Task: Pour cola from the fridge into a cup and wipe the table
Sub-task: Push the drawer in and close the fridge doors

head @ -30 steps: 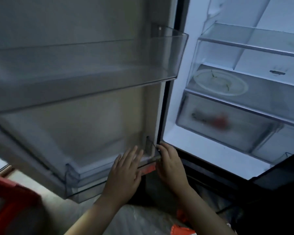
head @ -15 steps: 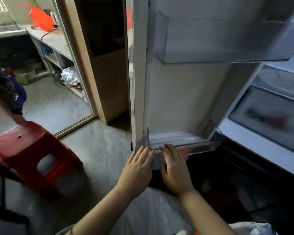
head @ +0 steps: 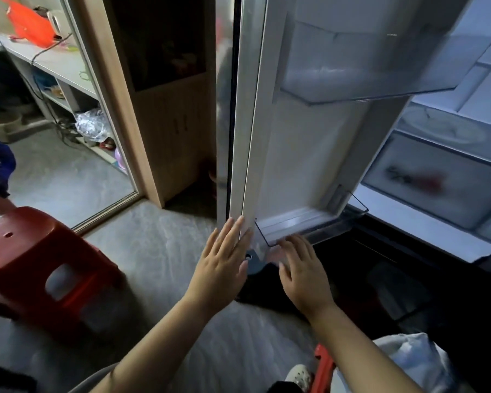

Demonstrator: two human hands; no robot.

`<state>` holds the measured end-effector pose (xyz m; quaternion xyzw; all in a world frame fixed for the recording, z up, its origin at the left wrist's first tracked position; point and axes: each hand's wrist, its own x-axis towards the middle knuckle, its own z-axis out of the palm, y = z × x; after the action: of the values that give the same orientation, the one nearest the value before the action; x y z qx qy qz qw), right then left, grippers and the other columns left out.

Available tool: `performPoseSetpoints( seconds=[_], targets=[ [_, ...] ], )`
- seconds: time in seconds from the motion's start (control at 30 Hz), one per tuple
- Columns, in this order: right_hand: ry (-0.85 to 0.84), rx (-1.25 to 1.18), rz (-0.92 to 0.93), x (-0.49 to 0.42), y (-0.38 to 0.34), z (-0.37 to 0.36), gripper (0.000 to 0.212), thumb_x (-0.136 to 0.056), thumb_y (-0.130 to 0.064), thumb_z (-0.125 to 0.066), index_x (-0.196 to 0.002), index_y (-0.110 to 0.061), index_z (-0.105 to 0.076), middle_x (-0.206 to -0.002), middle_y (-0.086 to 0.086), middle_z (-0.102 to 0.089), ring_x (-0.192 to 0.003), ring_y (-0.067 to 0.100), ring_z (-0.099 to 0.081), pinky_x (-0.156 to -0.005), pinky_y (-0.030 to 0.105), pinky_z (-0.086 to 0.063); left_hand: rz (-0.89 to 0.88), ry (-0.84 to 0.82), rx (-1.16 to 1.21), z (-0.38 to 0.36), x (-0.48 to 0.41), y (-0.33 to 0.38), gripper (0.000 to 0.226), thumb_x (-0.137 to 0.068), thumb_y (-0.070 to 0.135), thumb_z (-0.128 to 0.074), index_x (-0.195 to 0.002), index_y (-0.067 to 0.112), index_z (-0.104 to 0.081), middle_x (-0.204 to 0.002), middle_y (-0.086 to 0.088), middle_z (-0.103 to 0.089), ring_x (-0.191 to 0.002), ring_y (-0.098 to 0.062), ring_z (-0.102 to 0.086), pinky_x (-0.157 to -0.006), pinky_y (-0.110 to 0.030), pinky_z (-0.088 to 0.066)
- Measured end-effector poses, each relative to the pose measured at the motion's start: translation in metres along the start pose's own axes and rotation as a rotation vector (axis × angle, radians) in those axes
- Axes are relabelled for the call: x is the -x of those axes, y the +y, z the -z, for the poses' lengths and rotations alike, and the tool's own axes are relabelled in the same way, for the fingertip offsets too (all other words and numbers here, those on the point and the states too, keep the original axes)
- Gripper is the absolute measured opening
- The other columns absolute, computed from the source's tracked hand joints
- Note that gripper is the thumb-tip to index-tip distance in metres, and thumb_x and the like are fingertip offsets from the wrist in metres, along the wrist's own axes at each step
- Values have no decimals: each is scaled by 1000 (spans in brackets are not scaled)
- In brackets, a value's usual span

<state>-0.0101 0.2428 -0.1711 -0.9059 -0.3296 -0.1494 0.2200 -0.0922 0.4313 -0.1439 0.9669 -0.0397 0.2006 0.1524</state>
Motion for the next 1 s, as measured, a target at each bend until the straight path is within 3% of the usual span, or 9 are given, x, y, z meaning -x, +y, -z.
performPoseSetpoints(
  seconds=[0.1,0.2,0.4,0.53,0.7,0.8,0.87,0.9,1.0],
  targets=[
    [68,-53,-25,24,5,9,47,-83,-17,-66,-127,-16,-51,-134,5,-50,-134,20,-37,-110,33,-34,-72,86,-39,3,0,1,84,-83,23,-68,-150,17,-18,-159,-4,-3,-147,-24,-2,-120,-38,-2],
    [119,-100,-95,49,17,16,46,-84,-24,-66,-126,-14,-50,-137,5,-48,-139,19,-33,-111,31,-33,-154,120,-76,0,1,7,78,-91,35,-51,-153,21,-4,-160,-2,9,-147,-26,2,-119,-39,0],
    [264,-158,-228,92,49,35,47,-83,-29,-64,-122,-7,-47,-140,8,-45,-138,22,-37,-111,25,-32,-351,98,-83,-14,-3,28,64,-94,38,-44,-149,18,-18,-158,-3,-8,-147,-27,-5,-119,-45,-10],
    [251,-124,-329,113,69,58,52,-82,-30,-65,-125,-6,-47,-144,6,-43,-131,19,-45,-105,26,-39,-459,79,-88,-32,0,52,65,-94,38,-44,-150,20,-19,-160,1,-3,-147,-22,-5,-117,-49,-14],
    [146,-15,-439,129,94,86,52,-88,-33,-60,-134,-16,-45,-153,-9,-30,-141,6,-28,-105,35,-40,-508,116,-108,-46,2,94,68,-91,35,-51,-150,19,-23,-159,1,-13,-146,-20,-10,-114,-53,-19],
    [379,-2,-529,134,74,100,48,-88,-16,-61,-133,-12,-44,-156,-2,-23,-143,3,-19,-112,25,-30,-559,108,-87,-47,6,112,71,-89,34,-53,-151,18,-23,-159,-2,-15,-146,-23,-10,-116,-50,-14],
    [590,33,-454,135,49,110,50,-89,-14,-54,-135,-7,-38,-152,8,-25,-143,8,-22,-112,18,-25,-592,135,-14,-42,3,117,72,-88,31,-54,-151,20,-20,-158,-6,-14,-146,-27,-12,-117,-50,-13],
    [631,65,-367,135,38,115,52,-88,-13,-52,-137,-5,-35,-151,11,-25,-143,16,-24,-114,22,-26,-593,166,21,-38,-2,119,72,-89,30,-53,-151,20,-18,-158,-7,-12,-145,-29,-12,-117,-50,-13],
    [551,200,-129,129,28,123,61,-86,-5,-49,-143,-8,-26,-158,5,-14,-143,31,-23,-115,40,-27,-581,206,103,-30,-20,125,75,-90,30,-48,-152,18,-8,-158,-10,-3,-146,-30,-7,-116,-50,-15]
  ],
)
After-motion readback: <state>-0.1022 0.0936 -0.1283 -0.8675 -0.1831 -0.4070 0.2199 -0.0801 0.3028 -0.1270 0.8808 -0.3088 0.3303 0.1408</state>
